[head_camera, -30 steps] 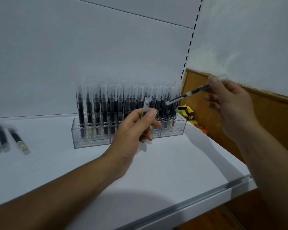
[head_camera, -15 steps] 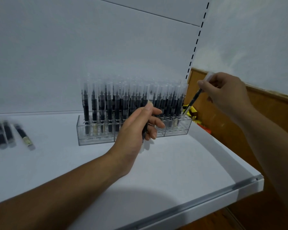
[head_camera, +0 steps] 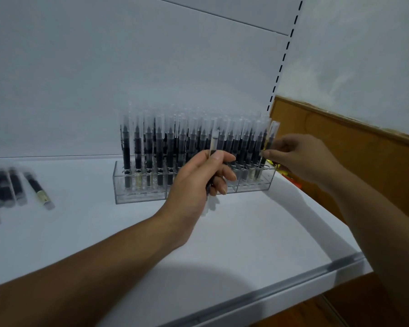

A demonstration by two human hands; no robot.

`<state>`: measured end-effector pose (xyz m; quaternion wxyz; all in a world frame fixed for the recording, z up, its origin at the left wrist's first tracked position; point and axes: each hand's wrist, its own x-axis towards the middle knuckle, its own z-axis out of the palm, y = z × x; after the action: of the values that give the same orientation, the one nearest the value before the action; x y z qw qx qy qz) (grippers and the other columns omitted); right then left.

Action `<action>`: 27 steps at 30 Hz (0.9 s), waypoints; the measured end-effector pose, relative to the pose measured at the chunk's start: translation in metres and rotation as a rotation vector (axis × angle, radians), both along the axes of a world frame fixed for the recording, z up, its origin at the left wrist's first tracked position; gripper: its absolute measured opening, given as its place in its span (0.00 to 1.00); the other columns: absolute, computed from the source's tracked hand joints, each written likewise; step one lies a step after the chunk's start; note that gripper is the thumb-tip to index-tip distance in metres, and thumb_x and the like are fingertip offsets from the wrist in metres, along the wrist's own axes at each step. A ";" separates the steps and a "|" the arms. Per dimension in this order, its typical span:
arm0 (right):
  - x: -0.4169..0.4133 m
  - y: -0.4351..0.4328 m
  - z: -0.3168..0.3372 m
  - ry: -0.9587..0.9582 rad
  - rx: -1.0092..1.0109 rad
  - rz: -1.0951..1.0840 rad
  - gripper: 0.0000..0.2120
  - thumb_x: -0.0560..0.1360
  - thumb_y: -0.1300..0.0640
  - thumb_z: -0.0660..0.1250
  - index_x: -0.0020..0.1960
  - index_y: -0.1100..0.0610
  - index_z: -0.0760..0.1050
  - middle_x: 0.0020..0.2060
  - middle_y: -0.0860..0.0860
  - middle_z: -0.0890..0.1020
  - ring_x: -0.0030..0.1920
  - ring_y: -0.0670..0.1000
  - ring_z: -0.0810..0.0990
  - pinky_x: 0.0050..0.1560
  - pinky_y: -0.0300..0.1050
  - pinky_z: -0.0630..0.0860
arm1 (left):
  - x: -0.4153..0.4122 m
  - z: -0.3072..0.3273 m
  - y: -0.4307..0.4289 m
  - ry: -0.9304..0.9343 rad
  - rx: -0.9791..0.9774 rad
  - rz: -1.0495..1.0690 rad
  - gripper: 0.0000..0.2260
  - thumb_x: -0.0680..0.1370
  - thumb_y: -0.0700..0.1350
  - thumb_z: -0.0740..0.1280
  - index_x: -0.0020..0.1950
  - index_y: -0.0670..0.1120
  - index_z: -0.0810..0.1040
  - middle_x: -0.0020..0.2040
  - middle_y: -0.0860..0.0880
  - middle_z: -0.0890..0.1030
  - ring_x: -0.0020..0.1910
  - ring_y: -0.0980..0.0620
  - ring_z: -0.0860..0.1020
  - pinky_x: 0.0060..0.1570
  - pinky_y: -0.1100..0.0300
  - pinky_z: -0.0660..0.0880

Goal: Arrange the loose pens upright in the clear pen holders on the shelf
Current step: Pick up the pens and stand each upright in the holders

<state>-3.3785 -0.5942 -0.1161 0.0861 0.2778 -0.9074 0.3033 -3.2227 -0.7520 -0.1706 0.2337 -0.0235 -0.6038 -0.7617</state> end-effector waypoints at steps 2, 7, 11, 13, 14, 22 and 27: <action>0.014 0.008 -0.008 0.067 -0.139 -0.032 0.09 0.75 0.45 0.68 0.47 0.50 0.80 0.40 0.45 0.82 0.37 0.43 0.80 0.40 0.42 0.77 | 0.000 0.001 0.001 0.007 0.002 -0.005 0.10 0.82 0.46 0.58 0.49 0.47 0.79 0.38 0.48 0.80 0.35 0.53 0.74 0.42 0.57 0.68; 0.071 0.000 -0.025 -0.206 -0.218 0.309 0.15 0.70 0.39 0.63 0.48 0.47 0.79 0.41 0.44 0.83 0.38 0.40 0.81 0.37 0.34 0.78 | 0.001 0.005 0.003 0.047 0.011 0.032 0.13 0.83 0.49 0.55 0.53 0.46 0.78 0.44 0.49 0.83 0.43 0.53 0.80 0.45 0.62 0.74; 0.097 -0.018 -0.038 -0.285 -0.123 0.479 0.17 0.67 0.39 0.67 0.52 0.45 0.78 0.45 0.43 0.83 0.46 0.44 0.82 0.48 0.41 0.80 | 0.003 0.012 0.003 0.069 0.011 0.068 0.15 0.84 0.51 0.53 0.55 0.48 0.77 0.50 0.50 0.84 0.49 0.54 0.79 0.48 0.63 0.74; 0.106 -0.026 -0.040 -0.289 -0.211 0.497 0.11 0.71 0.48 0.71 0.50 0.51 0.79 0.43 0.49 0.84 0.44 0.49 0.82 0.47 0.47 0.80 | 0.003 0.018 0.002 0.087 -0.004 0.082 0.14 0.84 0.52 0.54 0.54 0.49 0.77 0.51 0.51 0.84 0.49 0.55 0.79 0.46 0.65 0.75; 0.111 -0.030 -0.038 -0.299 -0.259 0.501 0.08 0.73 0.53 0.72 0.50 0.54 0.80 0.42 0.52 0.84 0.44 0.52 0.82 0.46 0.48 0.80 | 0.004 0.021 0.001 0.097 -0.008 0.087 0.13 0.83 0.52 0.54 0.53 0.50 0.78 0.51 0.51 0.84 0.49 0.55 0.79 0.47 0.63 0.75; 0.115 -0.045 -0.012 -0.463 -0.782 0.433 0.05 0.71 0.52 0.69 0.43 0.52 0.81 0.35 0.48 0.79 0.36 0.46 0.75 0.35 0.38 0.74 | 0.038 0.049 -0.052 0.013 -0.243 0.200 0.12 0.82 0.52 0.57 0.52 0.53 0.80 0.51 0.54 0.84 0.50 0.58 0.80 0.55 0.58 0.72; 0.116 -0.068 0.015 -0.516 -0.907 0.466 0.03 0.75 0.54 0.69 0.44 0.53 0.78 0.38 0.46 0.81 0.37 0.43 0.78 0.34 0.34 0.75 | 0.094 0.019 -0.125 -0.134 -0.923 0.416 0.15 0.75 0.63 0.64 0.58 0.58 0.77 0.54 0.64 0.79 0.54 0.69 0.75 0.54 0.68 0.69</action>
<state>-3.2623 -0.6624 -0.1006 -0.0966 0.3228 -0.5928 0.7315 -3.1287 -0.8766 -0.1519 0.3063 0.0451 -0.8830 -0.3528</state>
